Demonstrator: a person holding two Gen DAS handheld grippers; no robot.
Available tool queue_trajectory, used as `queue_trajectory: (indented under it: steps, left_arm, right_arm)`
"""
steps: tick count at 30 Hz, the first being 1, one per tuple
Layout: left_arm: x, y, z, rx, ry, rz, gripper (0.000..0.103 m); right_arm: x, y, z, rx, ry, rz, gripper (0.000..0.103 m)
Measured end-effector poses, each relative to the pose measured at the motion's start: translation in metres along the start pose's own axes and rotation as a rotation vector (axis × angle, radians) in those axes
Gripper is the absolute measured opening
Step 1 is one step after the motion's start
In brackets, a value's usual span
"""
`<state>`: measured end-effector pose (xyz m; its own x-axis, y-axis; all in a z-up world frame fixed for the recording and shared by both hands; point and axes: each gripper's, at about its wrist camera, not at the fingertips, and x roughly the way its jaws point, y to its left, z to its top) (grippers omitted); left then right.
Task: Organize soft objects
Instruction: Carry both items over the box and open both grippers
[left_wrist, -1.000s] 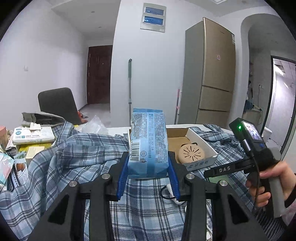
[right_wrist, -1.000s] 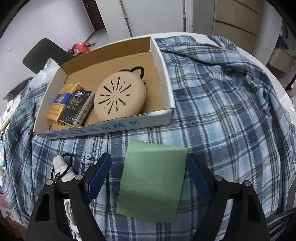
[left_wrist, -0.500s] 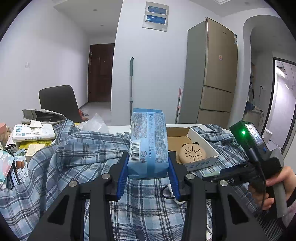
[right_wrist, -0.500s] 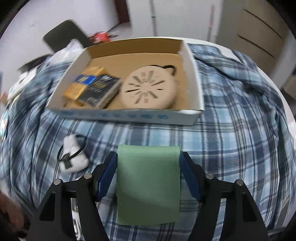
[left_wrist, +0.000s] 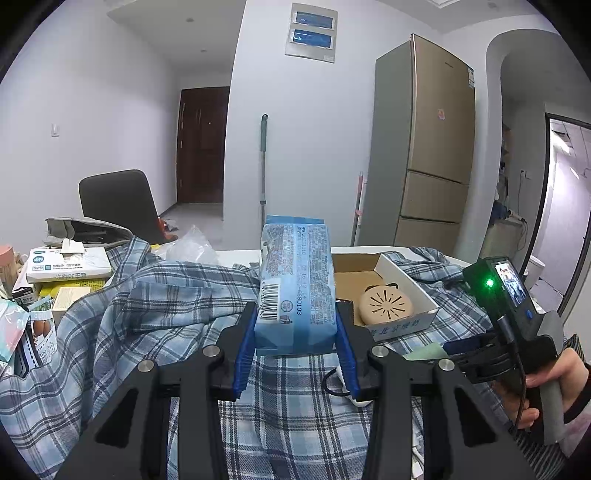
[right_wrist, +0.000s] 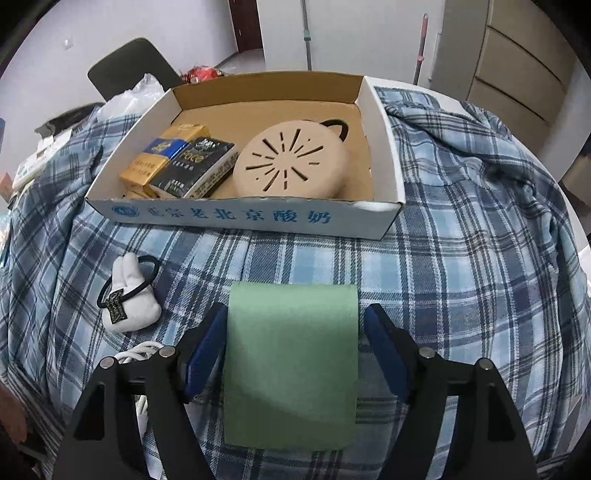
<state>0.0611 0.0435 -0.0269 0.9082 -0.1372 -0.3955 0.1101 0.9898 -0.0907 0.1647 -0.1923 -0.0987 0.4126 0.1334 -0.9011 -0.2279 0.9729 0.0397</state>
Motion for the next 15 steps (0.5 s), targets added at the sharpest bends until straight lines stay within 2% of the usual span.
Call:
queue_trajectory:
  steps: [1,6,10,13,15]
  left_arm:
    - [0.000,0.000,0.000,0.000,0.000,0.000,0.042]
    - [-0.001,0.000,0.000,-0.001,-0.008,0.004,0.042]
    - [-0.006,-0.002,0.002,0.007,-0.025,0.014,0.042]
    - [-0.017,-0.005,0.006,0.029,-0.064,0.044,0.042]
    - [-0.030,-0.014,0.012,0.071,-0.121,0.069,0.042]
  right_arm:
    - [0.001,-0.001,0.001,-0.006,-0.008,-0.011,0.069]
    - [-0.007,-0.005,0.000,-0.002,-0.037,0.013,0.069]
    - [-0.033,-0.005,0.000,-0.022,-0.118,0.008,0.069]
    - [-0.055,-0.003,0.000,-0.035,-0.176,0.027,0.069]
    - [-0.069,-0.005,0.000,-0.035,-0.206,0.045,0.069]
